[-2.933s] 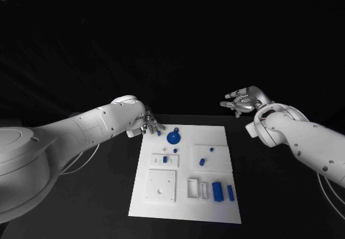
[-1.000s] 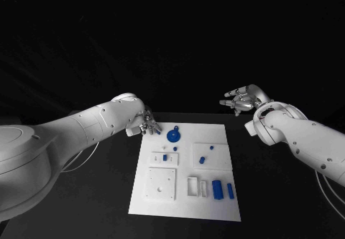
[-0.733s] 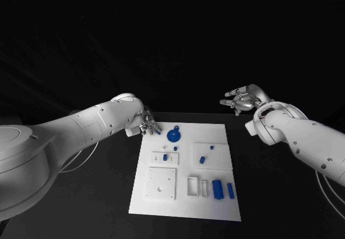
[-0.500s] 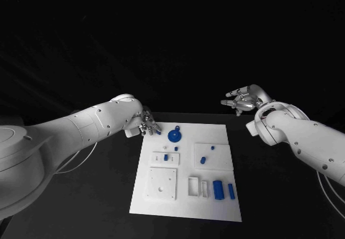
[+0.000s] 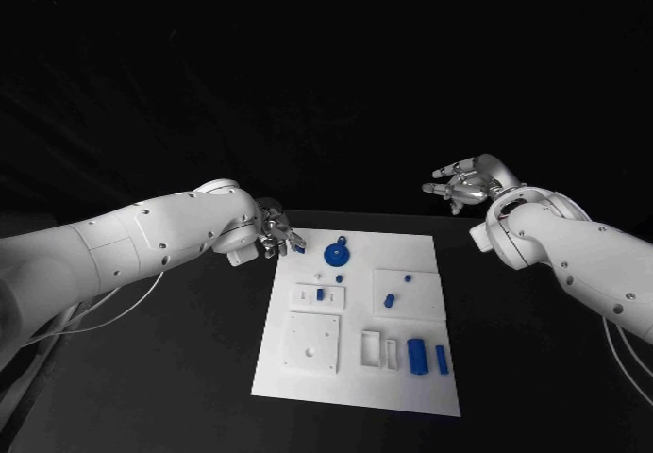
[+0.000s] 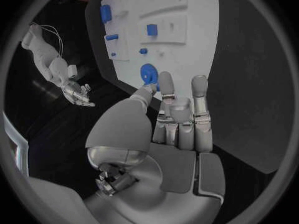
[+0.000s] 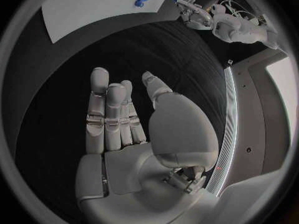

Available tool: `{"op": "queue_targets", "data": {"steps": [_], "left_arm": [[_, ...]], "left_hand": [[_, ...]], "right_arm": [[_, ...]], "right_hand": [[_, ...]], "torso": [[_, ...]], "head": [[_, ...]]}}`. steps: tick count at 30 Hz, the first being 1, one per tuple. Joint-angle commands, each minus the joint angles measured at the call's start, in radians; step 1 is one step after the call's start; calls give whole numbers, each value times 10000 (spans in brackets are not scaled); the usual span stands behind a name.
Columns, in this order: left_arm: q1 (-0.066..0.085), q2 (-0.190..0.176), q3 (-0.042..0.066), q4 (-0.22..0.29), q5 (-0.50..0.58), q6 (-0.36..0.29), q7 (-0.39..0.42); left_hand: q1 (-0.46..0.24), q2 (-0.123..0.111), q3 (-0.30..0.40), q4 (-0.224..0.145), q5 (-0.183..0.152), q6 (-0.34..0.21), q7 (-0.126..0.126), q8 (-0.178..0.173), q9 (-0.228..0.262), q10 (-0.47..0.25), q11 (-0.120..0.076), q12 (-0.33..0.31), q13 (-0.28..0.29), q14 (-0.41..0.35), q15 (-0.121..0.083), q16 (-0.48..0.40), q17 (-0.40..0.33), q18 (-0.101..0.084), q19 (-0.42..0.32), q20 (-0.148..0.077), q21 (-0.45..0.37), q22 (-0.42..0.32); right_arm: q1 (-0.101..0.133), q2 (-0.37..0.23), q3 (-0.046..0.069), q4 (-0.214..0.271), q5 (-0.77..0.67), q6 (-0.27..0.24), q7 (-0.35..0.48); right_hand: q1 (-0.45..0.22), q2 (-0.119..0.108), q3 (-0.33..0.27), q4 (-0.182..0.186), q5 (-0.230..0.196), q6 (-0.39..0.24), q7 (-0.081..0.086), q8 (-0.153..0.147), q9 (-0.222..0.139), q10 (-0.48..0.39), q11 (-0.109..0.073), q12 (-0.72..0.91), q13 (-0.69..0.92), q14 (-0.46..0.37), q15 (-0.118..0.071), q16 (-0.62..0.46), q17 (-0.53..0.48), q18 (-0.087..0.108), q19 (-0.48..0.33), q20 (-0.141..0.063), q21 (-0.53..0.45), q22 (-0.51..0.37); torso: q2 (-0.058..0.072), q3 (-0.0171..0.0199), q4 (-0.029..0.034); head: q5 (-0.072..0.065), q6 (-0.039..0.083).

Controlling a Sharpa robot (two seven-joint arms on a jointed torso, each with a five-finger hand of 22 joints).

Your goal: Assemble the parts on the task board

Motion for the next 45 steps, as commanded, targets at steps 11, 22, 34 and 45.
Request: {"op": "queue_targets", "data": {"steps": [11,22,34,45], "left_arm": [[-65,-1035,-445,2455,-581,-1738,-653],[-357,-940,-1004,2749,-1090,-2151,-724],[-652,-651,-1140,2526,-1440,-2082,-669],[-787,-458,-1156,2325,-1718,-2073,-593]], "left_hand": [[-119,-286,1280,-1156,600,752,-511,0,1937,488,-133,374,-166,260,-10,94,392,200,114,21,221,202],[-144,-326,1319,-1179,714,807,-524,-5,1904,489,-146,481,-215,323,-13,108,535,237,130,37,279,199],[-153,-325,1335,-1196,726,817,-525,-5,1891,489,-147,499,-237,338,-7,109,584,251,126,50,296,199],[-160,-318,1349,-1221,726,813,-521,-8,1869,489,-148,509,-262,340,-6,90,598,270,121,61,309,196]], "right_arm": [[-284,-33,2,-104,103,174,105],[-370,-14,2,-89,109,203,108],[-387,-7,2,-77,110,214,111],[-393,2,2,-68,110,218,115]], "right_hand": [[-116,-23,-11,36,63,-60,27,1,16,-33,-19,16,-7,-39,-19,-46,-11,33,358,-64,49,-12],[-116,-23,-11,36,63,-60,27,1,16,-33,-19,16,-7,-39,-19,-46,-11,33,358,-64,49,-12],[-118,-13,-18,38,80,-72,28,0,15,-39,-19,15,-6,-41,-18,-47,-10,33,353,-63,40,-18],[-118,-13,-18,38,80,-72,28,0,15,-39,-19,15,-6,-41,-18,-47,-10,33,353,-63,40,-18]], "torso": [[-264,-52,207],[-259,-51,213],[-260,-49,212],[-248,-58,214]], "head": [[-64,-278],[-69,-403],[-78,-480],[-95,-487]]}}
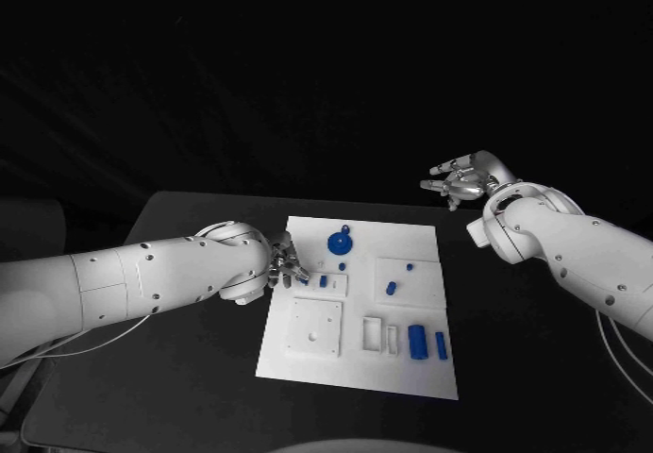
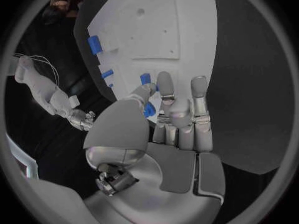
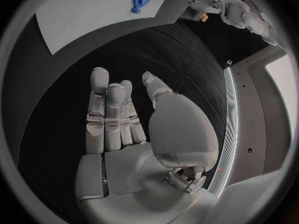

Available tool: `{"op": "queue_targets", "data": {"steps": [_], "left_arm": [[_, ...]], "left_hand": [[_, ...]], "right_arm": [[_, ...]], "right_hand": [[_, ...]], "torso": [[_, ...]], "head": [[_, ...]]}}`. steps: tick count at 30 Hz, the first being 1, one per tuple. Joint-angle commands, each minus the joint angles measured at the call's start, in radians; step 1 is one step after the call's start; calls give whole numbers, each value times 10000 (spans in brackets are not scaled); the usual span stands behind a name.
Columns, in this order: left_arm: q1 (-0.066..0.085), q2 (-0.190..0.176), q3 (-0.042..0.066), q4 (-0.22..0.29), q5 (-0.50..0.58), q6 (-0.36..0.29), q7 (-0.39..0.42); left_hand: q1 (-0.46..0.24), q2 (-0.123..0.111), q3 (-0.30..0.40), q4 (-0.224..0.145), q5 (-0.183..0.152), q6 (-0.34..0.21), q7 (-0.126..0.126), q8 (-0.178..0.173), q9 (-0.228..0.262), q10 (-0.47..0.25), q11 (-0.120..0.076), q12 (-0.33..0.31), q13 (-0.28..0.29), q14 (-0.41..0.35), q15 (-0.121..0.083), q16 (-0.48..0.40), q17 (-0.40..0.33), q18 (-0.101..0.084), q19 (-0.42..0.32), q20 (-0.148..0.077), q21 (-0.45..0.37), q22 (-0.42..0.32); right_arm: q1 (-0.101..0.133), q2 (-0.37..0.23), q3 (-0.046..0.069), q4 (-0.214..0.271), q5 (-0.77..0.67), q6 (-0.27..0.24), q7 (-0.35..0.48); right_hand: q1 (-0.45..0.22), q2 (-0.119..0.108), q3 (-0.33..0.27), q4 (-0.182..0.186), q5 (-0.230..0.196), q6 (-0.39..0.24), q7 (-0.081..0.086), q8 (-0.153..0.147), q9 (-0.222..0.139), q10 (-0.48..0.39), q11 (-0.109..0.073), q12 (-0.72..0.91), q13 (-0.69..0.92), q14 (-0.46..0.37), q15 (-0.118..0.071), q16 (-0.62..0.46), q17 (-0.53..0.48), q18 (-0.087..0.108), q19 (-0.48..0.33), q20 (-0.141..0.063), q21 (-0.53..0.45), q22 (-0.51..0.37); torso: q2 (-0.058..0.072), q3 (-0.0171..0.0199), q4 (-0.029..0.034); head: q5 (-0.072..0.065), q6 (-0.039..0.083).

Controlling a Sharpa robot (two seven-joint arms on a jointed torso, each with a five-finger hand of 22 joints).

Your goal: Assemble the parts on the task board

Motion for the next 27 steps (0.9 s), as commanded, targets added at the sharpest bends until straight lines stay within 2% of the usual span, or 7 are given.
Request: {"op": "queue_targets", "data": {"steps": [1,27], "left_arm": [[-13,55,4,-34,-275,-48,93],[-76,232,4,-281,-478,261,124]], "left_hand": [[105,25,950,-919,41,695,-625,70,1005,442,-122,35,-7,54,-15,7,9,113,50,-11,5,192],[97,39,950,-957,21,682,-618,70,965,440,-118,33,-52,60,-11,-35,49,128,34,-1,22,188]], "right_arm": [[-9,7,4,22,-7,128,101],[-13,-2,4,33,-8,142,105]], "right_hand": [[-118,-14,-18,38,32,-73,29,0,16,-39,-19,15,-6,-41,-18,-47,-10,34,353,-63,40,-9],[-118,-14,-18,38,32,-73,29,0,16,-39,-19,15,-6,-41,-18,-47,-10,34,353,-63,40,-9]], "torso": [[4,0,6],[4,6,3]], "head": [[-7,-7],[-50,-47]]}}
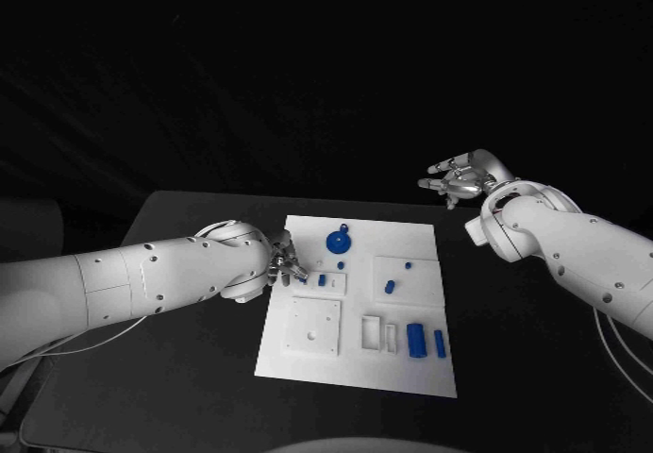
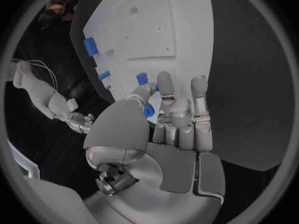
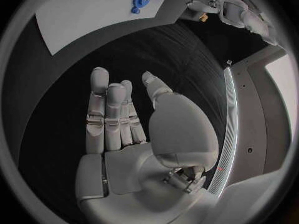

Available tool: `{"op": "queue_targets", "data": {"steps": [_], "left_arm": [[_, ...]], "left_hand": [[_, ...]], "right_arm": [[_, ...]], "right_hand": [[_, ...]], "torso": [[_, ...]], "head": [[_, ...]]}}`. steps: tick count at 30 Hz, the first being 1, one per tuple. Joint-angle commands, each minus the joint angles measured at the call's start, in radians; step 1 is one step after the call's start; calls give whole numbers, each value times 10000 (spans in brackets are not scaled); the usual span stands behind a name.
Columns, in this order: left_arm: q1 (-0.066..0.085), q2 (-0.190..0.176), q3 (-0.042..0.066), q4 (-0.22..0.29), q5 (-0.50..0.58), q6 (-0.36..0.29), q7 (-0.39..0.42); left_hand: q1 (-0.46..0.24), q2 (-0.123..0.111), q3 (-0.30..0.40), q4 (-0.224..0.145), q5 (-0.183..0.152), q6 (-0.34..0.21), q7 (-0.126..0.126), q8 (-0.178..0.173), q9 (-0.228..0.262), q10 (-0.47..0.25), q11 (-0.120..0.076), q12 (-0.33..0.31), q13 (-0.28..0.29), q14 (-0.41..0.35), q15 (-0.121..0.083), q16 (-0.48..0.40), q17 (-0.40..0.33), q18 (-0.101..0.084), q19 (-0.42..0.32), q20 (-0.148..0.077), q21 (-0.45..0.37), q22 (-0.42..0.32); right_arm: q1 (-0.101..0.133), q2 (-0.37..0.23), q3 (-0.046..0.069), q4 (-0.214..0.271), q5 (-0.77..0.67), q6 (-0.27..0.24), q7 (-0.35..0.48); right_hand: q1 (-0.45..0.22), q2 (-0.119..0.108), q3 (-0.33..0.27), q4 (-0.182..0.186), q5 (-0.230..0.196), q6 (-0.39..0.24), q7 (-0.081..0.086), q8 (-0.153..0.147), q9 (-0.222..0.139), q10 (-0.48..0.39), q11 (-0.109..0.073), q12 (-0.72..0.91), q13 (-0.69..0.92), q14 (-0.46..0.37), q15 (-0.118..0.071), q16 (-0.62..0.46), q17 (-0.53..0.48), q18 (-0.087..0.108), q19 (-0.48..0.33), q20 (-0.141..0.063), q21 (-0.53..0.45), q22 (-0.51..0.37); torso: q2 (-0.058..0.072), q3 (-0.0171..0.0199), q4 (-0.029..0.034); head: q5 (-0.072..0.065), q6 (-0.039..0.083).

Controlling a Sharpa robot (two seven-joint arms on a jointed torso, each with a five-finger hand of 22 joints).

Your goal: Assemble the parts on the task board

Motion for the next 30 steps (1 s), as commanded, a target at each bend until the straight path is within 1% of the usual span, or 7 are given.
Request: {"op": "queue_targets", "data": {"steps": [1,8,16,24,30], "left_arm": [[-16,47,3,-15,-112,185,107],[-47,76,3,-53,-155,202,114],[-59,75,2,-41,-172,297,106],[-62,74,2,-55,-173,339,96],[-63,81,2,-84,-174,369,93]], "left_hand": [[71,17,951,-957,11,678,-617,49,961,439,-117,30,-21,62,-16,-38,19,129,33,-1,23,191],[71,17,951,-957,11,678,-617,49,961,439,-117,30,-21,62,-16,-38,19,129,33,-1,23,191],[76,19,948,-968,5,680,-617,52,951,441,-118,36,-24,67,-15,-45,35,130,33,1,26,191],[76,19,948,-968,5,680,-617,52,951,441,-118,36,-24,67,-15,-45,35,130,33,1,26,191],[76,19,948,-968,5,680,-617,52,951,441,-118,36,-24,67,-15,-45,35,130,33,1,26,191]], "right_arm": [[-7,5,3,21,-14,126,100],[-11,3,3,21,-14,127,102],[-16,0,3,15,-14,131,101],[-24,4,3,13,-14,132,103],[-28,1,3,13,-14,133,103]], "right_hand": [[-118,-13,-18,38,33,-73,30,0,15,-39,-19,15,-7,-41,-18,-47,-10,34,353,-63,40,-10],[-118,-13,-18,38,33,-73,30,0,15,-39,-19,15,-7,-41,-18,-47,-10,34,353,-63,40,-10],[-127,0,-20,17,39,-79,30,-1,15,-35,-20,16,-6,-35,-19,-51,-11,34,356,-64,46,-26],[-127,0,-20,17,39,-79,30,-1,15,-35,-20,16,-6,-35,-19,-51,-11,34,356,-64,46,-26],[-127,0,-20,17,39,-79,30,-1,15,-35,-20,16,-6,-35,-19,-51,-11,34,356,-64,46,-26]], "torso": [[3,0,2],[2,-4,-4],[4,-6,9],[8,-9,14],[7,-8,4]], "head": [[2,-11],[-11,-24],[-20,-48],[-17,-48],[-7,-56]]}}
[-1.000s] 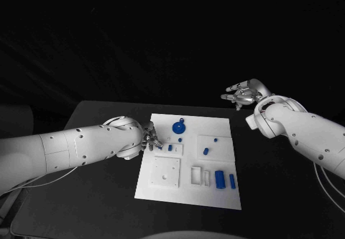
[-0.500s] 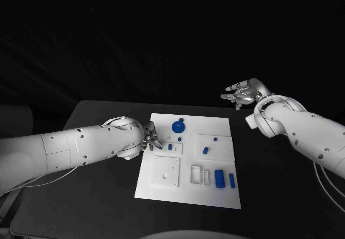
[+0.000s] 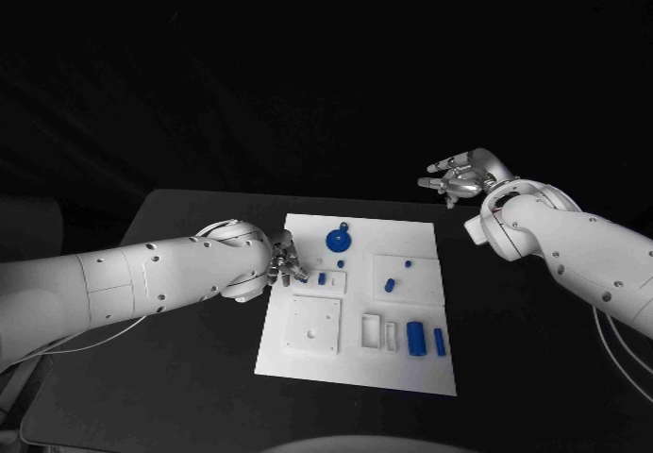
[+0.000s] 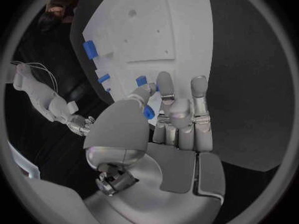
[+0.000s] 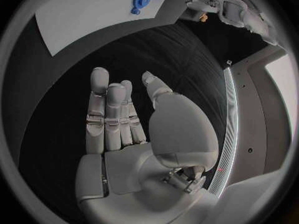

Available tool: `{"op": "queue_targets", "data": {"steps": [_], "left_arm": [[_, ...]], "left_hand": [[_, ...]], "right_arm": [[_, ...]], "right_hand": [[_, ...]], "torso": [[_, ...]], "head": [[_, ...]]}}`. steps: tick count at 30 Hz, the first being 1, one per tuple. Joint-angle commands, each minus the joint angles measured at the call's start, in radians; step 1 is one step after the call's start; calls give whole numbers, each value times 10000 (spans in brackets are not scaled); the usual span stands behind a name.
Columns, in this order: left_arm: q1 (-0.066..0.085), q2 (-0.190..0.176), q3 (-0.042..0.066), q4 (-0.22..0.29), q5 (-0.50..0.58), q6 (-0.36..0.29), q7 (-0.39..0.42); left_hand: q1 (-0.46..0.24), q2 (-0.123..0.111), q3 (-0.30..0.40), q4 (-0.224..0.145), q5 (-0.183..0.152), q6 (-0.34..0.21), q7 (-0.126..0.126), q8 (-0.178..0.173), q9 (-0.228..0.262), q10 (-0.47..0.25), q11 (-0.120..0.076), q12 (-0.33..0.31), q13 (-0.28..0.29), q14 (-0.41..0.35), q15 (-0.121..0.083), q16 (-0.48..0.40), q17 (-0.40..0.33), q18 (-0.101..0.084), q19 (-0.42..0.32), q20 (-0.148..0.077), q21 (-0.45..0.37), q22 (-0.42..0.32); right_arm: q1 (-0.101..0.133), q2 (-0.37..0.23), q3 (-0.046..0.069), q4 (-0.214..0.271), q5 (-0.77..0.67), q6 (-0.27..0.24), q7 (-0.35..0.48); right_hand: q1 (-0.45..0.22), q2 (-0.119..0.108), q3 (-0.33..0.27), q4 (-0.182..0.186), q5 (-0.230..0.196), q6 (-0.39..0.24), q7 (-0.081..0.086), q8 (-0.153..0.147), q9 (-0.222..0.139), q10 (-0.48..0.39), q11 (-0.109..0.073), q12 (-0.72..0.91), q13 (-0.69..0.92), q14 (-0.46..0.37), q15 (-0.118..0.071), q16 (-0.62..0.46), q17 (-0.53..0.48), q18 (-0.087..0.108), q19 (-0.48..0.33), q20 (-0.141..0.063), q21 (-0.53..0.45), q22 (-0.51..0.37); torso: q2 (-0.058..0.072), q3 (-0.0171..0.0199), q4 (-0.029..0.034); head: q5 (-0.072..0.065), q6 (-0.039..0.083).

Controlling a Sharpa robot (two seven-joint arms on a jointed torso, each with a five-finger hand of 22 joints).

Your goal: Assemble the parts on the task board

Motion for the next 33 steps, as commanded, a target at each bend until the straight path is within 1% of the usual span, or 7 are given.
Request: {"op": "queue_targets", "data": {"steps": [1,6,12,16,25,29,33], "left_arm": [[-13,22,-5,-17,-60,199,55],[-30,72,-6,-70,-69,208,46],[-105,148,-6,-145,-120,198,24],[-138,192,-6,-168,-150,216,6],[-156,223,-6,-173,-224,266,-24],[-157,223,-6,-159,-242,289,-22],[-159,223,-6,-140,-250,314,-7]], "left_hand": [[74,17,949,-968,49,679,-617,44,948,441,-118,37,-13,30,-9,-44,11,130,33,1,26,192],[74,17,949,-968,49,679,-617,44,948,441,-118,37,-13,30,-9,-44,11,130,33,1,26,192],[74,17,949,-968,49,679,-617,44,948,441,-118,37,-13,30,-9,-44,11,130,33,1,26,192],[74,27,948,-989,51,679,-615,45,932,440,-118,45,-20,35,-12,-60,39,131,33,-4,36,193],[60,22,948,-1005,72,695,-618,44,915,442,-117,60,-19,42,-17,-59,64,130,35,-9,40,191],[40,13,945,-1016,88,714,-621,46,902,442,-116,69,-19,48,-18,-52,87,128,39,-10,43,192],[-8,-15,931,-1020,130,759,-635,53,889,444,-118,93,-14,55,-20,-42,113,124,40,-9,45,191]], "right_arm": [[-10,0,3,15,-18,120,97],[-12,-1,3,16,-18,119,99],[-15,-2,3,17,-18,119,103],[-18,0,3,14,-18,117,105],[-43,24,3,-8,-18,120,112],[-59,30,3,-16,-17,123,114],[-72,31,4,-20,-17,123,117]], "right_hand": [[-127,0,-20,17,45,-43,-6,-1,15,-35,-21,16,-6,-35,-19,-51,-11,34,356,-64,45,-9],[-127,0,-20,17,45,-43,-6,-1,15,-35,-21,16,-6,-35,-19,-51,-11,34,356,-64,45,-9],[-127,0,-20,17,45,-43,-6,-1,15,-35,-21,16,-6,-35,-19,-51,-11,34,356,-64,45,-9],[-127,0,-20,17,45,-43,-6,-1,15,-35,-21,16,-6,-35,-19,-51,-11,34,356,-64,45,-9],[-127,0,-20,17,45,-43,-6,-1,15,-35,-21,16,-6,-35,-19,-51,-11,34,356,-64,45,-9],[-127,0,-20,17,45,-43,-6,-1,15,-35,-21,16,-6,-35,-19,-51,-11,34,356,-64,45,-9],[-144,5,-20,12,54,-54,-4,0,15,-35,-19,12,-12,-34,-19,-61,-13,36,354,-64,22,-34]], "torso": [[3,0,-7],[6,2,-8],[6,-2,-19],[6,8,-9],[5,12,-5],[2,4,-5],[2,5,-6]], "head": [[7,-10],[0,-21],[-16,-43],[-21,-52],[-23,-80],[-26,-99],[-26,-111]]}}
